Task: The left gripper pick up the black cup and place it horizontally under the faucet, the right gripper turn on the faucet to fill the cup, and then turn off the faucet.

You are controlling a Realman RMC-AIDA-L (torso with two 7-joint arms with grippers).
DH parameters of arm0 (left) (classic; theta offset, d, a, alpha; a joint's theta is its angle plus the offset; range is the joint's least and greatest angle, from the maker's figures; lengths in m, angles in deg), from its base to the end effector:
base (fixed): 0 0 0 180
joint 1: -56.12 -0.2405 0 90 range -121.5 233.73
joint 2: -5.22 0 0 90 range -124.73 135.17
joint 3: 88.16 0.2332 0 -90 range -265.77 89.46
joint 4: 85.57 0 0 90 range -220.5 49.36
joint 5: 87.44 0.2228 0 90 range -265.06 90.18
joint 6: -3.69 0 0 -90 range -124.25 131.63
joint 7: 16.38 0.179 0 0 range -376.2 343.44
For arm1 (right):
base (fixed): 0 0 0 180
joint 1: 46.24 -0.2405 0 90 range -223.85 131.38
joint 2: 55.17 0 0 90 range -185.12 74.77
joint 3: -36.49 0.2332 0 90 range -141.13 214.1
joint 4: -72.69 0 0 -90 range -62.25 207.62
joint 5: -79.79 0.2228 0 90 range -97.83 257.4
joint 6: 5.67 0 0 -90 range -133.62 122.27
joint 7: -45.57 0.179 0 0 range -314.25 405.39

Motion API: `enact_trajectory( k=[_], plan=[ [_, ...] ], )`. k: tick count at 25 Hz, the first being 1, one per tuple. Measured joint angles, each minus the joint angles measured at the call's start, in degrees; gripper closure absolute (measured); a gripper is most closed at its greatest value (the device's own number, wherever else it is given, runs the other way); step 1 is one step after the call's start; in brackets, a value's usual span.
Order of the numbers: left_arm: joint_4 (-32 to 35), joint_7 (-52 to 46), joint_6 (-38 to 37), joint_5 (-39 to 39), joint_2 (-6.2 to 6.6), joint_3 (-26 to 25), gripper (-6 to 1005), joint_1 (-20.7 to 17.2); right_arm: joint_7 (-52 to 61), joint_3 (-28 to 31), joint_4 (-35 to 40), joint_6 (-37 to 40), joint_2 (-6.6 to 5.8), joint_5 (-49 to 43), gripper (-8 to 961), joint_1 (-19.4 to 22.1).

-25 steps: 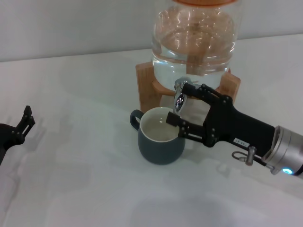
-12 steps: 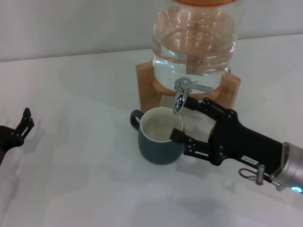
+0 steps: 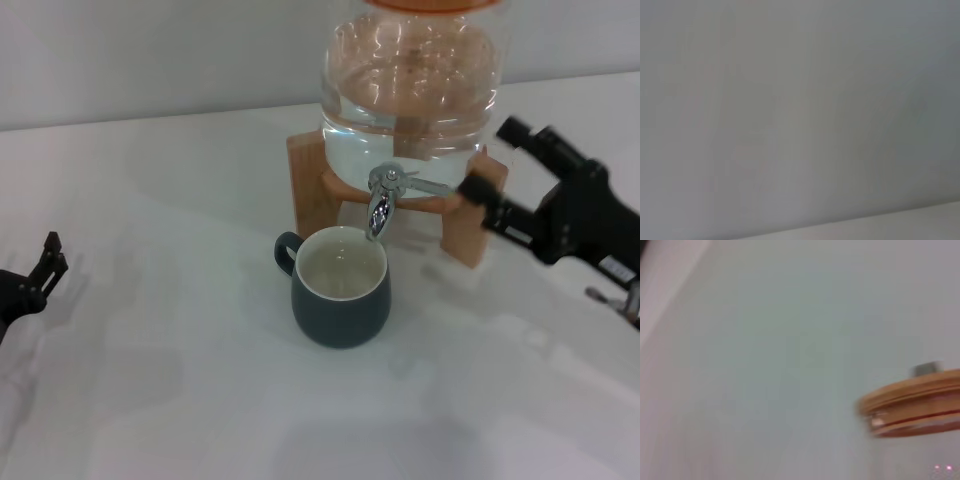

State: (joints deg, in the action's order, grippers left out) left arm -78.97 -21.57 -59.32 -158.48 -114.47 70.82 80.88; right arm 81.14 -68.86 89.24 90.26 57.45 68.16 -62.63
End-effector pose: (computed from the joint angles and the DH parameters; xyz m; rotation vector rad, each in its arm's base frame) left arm -0.3336 0.3431 -0.0447 -1.7358 -0.5597 -0.5292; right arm 0.2425 0.2880 0.0076 -2.0444 0.2865 1.3265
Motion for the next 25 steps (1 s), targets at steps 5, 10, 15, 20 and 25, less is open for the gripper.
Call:
enact_trajectory(
  k=[5, 10, 15, 20, 25],
  plan=[
    [-0.1, 0.0, 0.0, -0.3, 0.06, -0.3, 113, -0.1, 0.0, 6.2, -2.7, -1.1, -0.09, 0.1, 85, -0.6],
    [-0.3, 0.0, 0.0, -1.2, 0.22, -0.5, 113, -0.6, -0.7, 13.8, -3.2, -6.3, 0.01, 0.1, 85, -0.5],
    [-1.2, 0.0, -0.4, -3.0, 0.22, -0.5, 113, -1.0, -2.3, 21.2, -3.2, -11.8, -0.03, 0.1, 85, -0.2],
    [-1.5, 0.4, -0.4, -6.3, 0.27, -0.5, 113, -1.0, -5.1, 29.1, -3.2, -16.7, 0.41, 0.2, 85, -0.3],
    [-1.6, 1.9, -0.6, -11.7, 0.26, -0.5, 113, -0.6, -9.3, 36.9, -3.2, -19.8, 1.89, 0.3, 85, -0.5]
  ],
)
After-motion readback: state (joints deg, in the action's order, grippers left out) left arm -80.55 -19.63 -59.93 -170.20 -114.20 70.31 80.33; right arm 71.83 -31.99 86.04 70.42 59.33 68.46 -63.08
